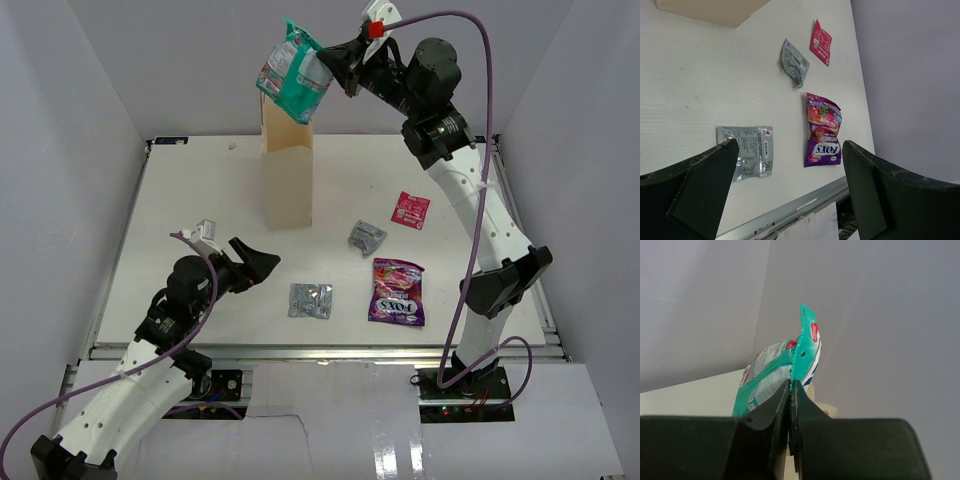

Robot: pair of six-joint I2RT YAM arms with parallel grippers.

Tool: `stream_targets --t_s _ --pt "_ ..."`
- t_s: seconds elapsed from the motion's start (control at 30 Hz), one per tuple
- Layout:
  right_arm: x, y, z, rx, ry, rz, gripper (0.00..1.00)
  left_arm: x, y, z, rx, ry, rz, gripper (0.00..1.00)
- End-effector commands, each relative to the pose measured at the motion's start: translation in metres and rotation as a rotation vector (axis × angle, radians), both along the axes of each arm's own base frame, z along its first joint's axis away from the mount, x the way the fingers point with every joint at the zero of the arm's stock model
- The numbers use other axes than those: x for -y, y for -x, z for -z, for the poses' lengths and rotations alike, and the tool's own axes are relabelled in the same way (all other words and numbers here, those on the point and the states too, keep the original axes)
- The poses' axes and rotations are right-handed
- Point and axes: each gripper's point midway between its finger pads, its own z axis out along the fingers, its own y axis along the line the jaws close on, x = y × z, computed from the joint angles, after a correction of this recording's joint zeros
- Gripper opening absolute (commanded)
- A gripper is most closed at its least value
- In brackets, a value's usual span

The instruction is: Place the snacks into the paper bag

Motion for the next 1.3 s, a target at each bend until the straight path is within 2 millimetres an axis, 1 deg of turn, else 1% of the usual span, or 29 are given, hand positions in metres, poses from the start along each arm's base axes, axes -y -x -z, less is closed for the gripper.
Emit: stream_targets --t_s 0.0,0.17,0.2,0.27,0.3,0.43,0.63,0.73,0.8,0.87,0.97,1.1,1.13,1.2,1.23,1.27 --pt "0.014 0.009 -0.041 0.132 -0.068 0.049 0.08 0.003 0.001 -0.006 0.014 0.014 0.015 0.95" --pt "0.008 -0.01 -0.035 0.148 -0.069 0.086 0.08 0.002 0.003 -0.006 0.02 0.021 0.012 0.95" --pt "0.004 -0.017 -0.028 0.141 -0.063 0.09 0.08 0.001 0.003 -0.005 0.018 0.02 0.011 0.95" --pt "0.002 -0.022 -0.025 0.149 -0.061 0.107 0.08 0.001 0.003 -0.008 0.022 0.023 0.009 0.95" --pt "-0.001 -0.027 -0.02 0.144 -0.054 0.111 0.08 0.0 0.004 -0.008 0.02 0.022 0.007 0.95" --pt "-0.004 -0.034 -0.012 0.136 -0.051 0.129 0.08 -0.002 0.005 -0.008 0.021 0.023 -0.001 0.95" --pt "-0.005 -0.039 -0.005 0.124 -0.046 0.151 0.08 -0.002 0.005 -0.006 0.015 0.023 -0.005 0.95" --pt "-0.01 -0.04 0.002 0.109 -0.044 0.153 0.08 -0.001 0.004 -0.006 0.01 0.019 -0.001 0.95" --pt "-0.017 -0.04 0.01 0.096 -0.037 0.148 0.08 0.0 0.003 -0.005 0.008 0.015 0.001 0.95" --pt "-0.021 -0.039 0.014 0.093 -0.035 0.148 0.08 0.0 0.003 -0.005 0.007 0.013 0.003 0.95" --pt "-0.032 -0.039 0.022 0.09 -0.028 0.146 0.08 0.0 0.003 -0.004 0.007 0.009 0.005 0.95" --pt "-0.042 -0.038 0.027 0.104 -0.019 0.16 0.08 0.0 0.004 -0.002 -0.002 0.007 0.009 0.95" --pt "-0.043 -0.04 0.03 0.099 -0.016 0.162 0.1 0.0 0.004 0.001 -0.007 0.005 0.011 0.95" --pt "-0.046 -0.04 0.035 0.094 -0.009 0.161 0.17 0.001 0.005 0.003 -0.018 0.004 0.014 0.95" --pt "-0.046 -0.041 0.037 0.092 -0.005 0.165 0.26 0.002 0.005 0.004 -0.024 0.005 0.016 0.95" --pt "-0.046 -0.042 0.041 0.085 0.001 0.165 0.3 0.003 0.005 0.007 -0.035 0.001 0.021 0.95"
